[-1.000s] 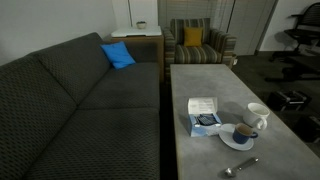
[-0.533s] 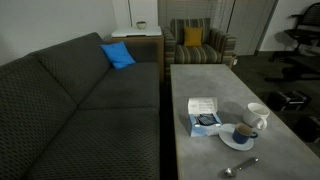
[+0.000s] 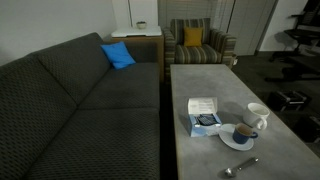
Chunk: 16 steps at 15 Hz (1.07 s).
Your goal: Remove the blue mug from the white plate and place it on the table
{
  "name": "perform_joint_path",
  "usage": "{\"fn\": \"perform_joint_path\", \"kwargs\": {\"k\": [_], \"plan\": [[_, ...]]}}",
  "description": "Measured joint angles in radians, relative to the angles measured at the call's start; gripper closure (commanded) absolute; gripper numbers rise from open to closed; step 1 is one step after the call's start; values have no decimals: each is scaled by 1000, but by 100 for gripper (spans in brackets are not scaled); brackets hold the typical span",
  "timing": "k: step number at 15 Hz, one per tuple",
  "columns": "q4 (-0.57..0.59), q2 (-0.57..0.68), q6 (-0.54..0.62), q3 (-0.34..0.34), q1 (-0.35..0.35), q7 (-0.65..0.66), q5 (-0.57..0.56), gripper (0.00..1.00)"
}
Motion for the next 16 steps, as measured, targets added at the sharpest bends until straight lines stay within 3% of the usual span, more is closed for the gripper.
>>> {"fn": "perform_joint_path", "kwargs": {"k": [3, 6, 12, 16], "plan": [[27, 96, 117, -1, -1, -43, -79, 0], [76, 201, 187, 3, -15, -137, -63, 0], [203, 412, 183, 97, -118, -426, 88, 0], [284, 513, 136, 115, -142, -518, 137, 0]]}}
